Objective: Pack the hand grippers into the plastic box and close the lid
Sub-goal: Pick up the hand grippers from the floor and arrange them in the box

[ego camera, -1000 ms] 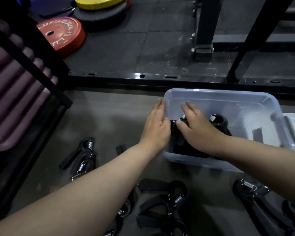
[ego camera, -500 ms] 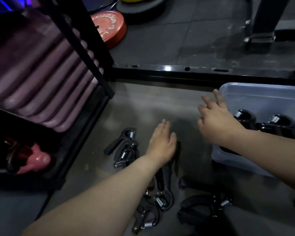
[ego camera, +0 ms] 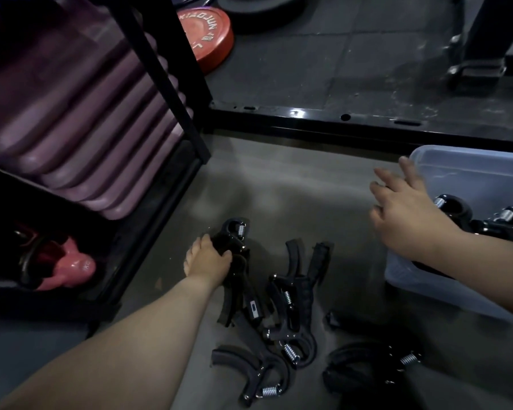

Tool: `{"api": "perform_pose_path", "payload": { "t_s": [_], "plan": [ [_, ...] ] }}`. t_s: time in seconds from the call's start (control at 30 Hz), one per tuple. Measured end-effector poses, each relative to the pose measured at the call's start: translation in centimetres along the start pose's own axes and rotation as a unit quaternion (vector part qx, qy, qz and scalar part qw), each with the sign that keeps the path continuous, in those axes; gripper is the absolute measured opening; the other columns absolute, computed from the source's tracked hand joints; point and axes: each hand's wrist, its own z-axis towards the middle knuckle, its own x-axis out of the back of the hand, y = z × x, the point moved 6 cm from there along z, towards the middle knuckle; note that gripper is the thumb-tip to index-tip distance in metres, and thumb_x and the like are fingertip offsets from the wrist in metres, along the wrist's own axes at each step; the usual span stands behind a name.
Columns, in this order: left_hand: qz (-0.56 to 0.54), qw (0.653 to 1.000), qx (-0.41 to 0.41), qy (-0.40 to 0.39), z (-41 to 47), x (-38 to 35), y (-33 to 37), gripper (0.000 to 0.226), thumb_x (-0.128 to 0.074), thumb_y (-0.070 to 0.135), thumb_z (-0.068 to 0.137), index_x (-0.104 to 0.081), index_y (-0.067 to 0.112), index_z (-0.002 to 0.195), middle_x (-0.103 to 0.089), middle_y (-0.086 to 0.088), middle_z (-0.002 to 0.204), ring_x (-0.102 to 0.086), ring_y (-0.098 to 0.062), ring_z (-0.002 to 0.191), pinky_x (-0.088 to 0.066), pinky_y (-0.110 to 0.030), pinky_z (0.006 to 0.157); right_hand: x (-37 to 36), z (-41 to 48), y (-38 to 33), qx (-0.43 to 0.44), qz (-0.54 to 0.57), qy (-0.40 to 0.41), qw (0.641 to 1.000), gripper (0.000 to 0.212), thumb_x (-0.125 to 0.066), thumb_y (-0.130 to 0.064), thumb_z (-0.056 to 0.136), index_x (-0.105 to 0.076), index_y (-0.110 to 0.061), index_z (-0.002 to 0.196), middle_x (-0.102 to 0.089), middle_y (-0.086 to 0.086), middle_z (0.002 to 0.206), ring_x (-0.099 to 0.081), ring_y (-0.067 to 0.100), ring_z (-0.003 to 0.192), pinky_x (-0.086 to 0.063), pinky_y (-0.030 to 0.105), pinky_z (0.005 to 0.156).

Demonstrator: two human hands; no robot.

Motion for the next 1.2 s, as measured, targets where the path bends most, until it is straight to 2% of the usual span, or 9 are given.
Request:
{"api": "perform_pose_path", "payload": {
  "t_s": [0.1,0.23,0.4,0.6,0.73,0.83,0.9,1.1,1.2],
  "plan": [
    [0.047,0.998,-0.003,-0.032,0.2,-0.4,-0.9,0.098,-0.068,0.059,0.072,-0.023,0.02,0.151,-0.028,-0.005,0.155,-0.024,-0.03,0.143,-0.023,-0.048,0.115,-0.3,0.2,0.0,0.002,-0.021,-0.007,1.0,0.082,-0.009,-0.04,0.079,-0.053,0.006,0.131,-0.037,0.024,0.149,-0.006,0.043,0.147,-0.004,0.052,0.12],
    [0.111,0.994,-0.003,-0.02,0.0,0.0,-0.6,0.101,-0.072,0.057,0.071,-0.021,0.02,0.15,-0.032,-0.01,0.147,-0.027,-0.031,0.138,-0.024,-0.043,0.112,-1.0,0.4,0.5,-0.003,-0.038,-0.026,0.999,0.08,-0.01,-0.041,0.081,-0.052,0.003,0.133,-0.035,0.021,0.151,-0.007,0.039,0.148,-0.009,0.053,0.119],
    [0.129,0.991,0.024,0.039,-0.8,1.4,0.2,0.088,-0.081,0.056,0.058,-0.042,0.017,0.126,-0.036,-0.013,0.131,-0.035,-0.034,0.126,-0.028,-0.039,0.109,-0.6,0.2,0.4,-0.01,-0.033,-0.02,0.999,0.077,-0.012,-0.04,0.082,-0.05,0.002,0.134,-0.034,0.021,0.152,-0.002,0.039,0.148,-0.007,0.052,0.12],
    [0.068,0.992,-0.084,0.063,-1.7,2.6,1.7,0.058,-0.075,0.051,0.067,-0.053,0.023,0.113,-0.055,-0.002,0.114,-0.057,-0.028,0.108,-0.044,-0.041,0.094,-0.2,-0.1,0.2,-0.007,-0.027,-0.018,0.999,0.088,-0.002,-0.045,0.076,-0.045,-0.001,0.14,-0.026,0.017,0.156,0.007,0.036,0.148,-0.004,0.048,0.121],
    [-0.143,0.987,-0.028,0.074,-2.4,3.6,2.7,0.048,-0.077,0.047,0.063,-0.056,0.018,0.094,-0.063,0.001,0.091,-0.064,-0.02,0.083,-0.05,-0.031,0.071,0.8,-0.6,-0.3,-0.027,0.0,-0.027,0.999,0.073,-0.015,-0.038,0.085,-0.041,-0.003,0.143,-0.019,0.012,0.159,0.014,0.033,0.147,0.002,0.042,0.121],
    [-0.389,0.92,0.035,0.003,-3.4,2.7,5.5,0.042,-0.084,0.038,0.065,-0.059,0.01,0.085,-0.059,-0.002,0.072,-0.054,-0.013,0.055,-0.041,-0.021,0.052,1.3,-0.7,-0.6,-0.038,0.014,-0.032,0.999,0.053,-0.031,-0.029,0.097,-0.04,-0.005,0.144,-0.016,0.01,0.161,0.017,0.031,0.147,0.003,0.04,0.119],
    [-0.475,0.876,0.06,-0.059,-4.6,1.9,7.9,0.038,-0.084,0.036,0.069,-0.061,0.013,0.087,-0.055,-0.005,0.067,-0.048,-0.017,0.055,-0.04,-0.024,0.054,1.3,-0.8,-0.6,-0.04,0.025,-0.034,0.998,0.05,-0.036,-0.027,0.098,-0.04,-0.006,0.144,-0.015,0.009,0.161,0.017,0.03,0.147,0.004,0.039,0.119],
    [-0.536,0.83,0.01,-0.152,-7.4,0.1,14.9,0.03,-0.073,0.043,0.082,-0.059,0.017,0.087,-0.06,0.0,0.072,-0.049,-0.015,0.052,-0.04,-0.024,0.052,1.3,-0.8,-0.1,-0.035,0.087,-0.018,0.995,0.045,-0.039,-0.026,0.097,-0.048,-0.009,0.138,-0.015,0.008,0.161,0.016,0.026,0.148,0.001,0.038,0.12],
    [-0.511,0.841,-0.019,-0.176,-8.9,-0.3,17.8,0.038,-0.052,0.051,0.094,-0.061,0.016,0.085,-0.059,-0.001,0.07,-0.05,-0.016,0.05,-0.042,-0.024,0.05,1.6,-1.0,0.1,-0.033,0.147,-0.015,0.989,0.043,-0.037,-0.029,0.1,-0.051,-0.013,0.138,-0.016,0.004,0.162,0.014,0.02,0.149,0.002,0.036,0.12]
  ]
}}
